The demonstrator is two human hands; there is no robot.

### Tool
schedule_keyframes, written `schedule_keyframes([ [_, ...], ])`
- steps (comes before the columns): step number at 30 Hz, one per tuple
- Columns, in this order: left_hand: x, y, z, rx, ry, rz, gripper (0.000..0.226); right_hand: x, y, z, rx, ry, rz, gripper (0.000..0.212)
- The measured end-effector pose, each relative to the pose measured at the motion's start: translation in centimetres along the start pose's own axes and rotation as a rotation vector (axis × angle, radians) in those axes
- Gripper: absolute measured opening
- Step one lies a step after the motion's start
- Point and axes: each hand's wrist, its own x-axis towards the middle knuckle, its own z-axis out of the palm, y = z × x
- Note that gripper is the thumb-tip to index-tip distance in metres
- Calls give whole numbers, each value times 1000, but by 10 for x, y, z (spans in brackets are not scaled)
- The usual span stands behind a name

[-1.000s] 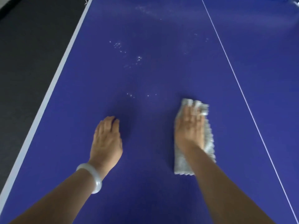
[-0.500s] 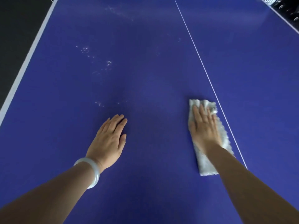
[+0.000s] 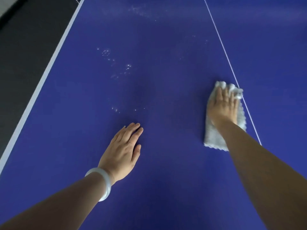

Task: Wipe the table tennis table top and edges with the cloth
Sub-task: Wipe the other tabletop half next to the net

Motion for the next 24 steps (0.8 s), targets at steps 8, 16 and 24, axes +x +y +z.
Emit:
schedule_keyframes([
  [8, 0, 1, -1, 1, 2, -8, 55, -78, -93, 33, -46, -240, -944, 55],
  [16, 1, -2, -1, -12, -10, -7, 53, 76, 17, -15, -82, -69, -87, 57],
  [24, 1, 1, -2, -5, -11, -14, 54, 32, -135, 41, -2, -126, -523, 56],
])
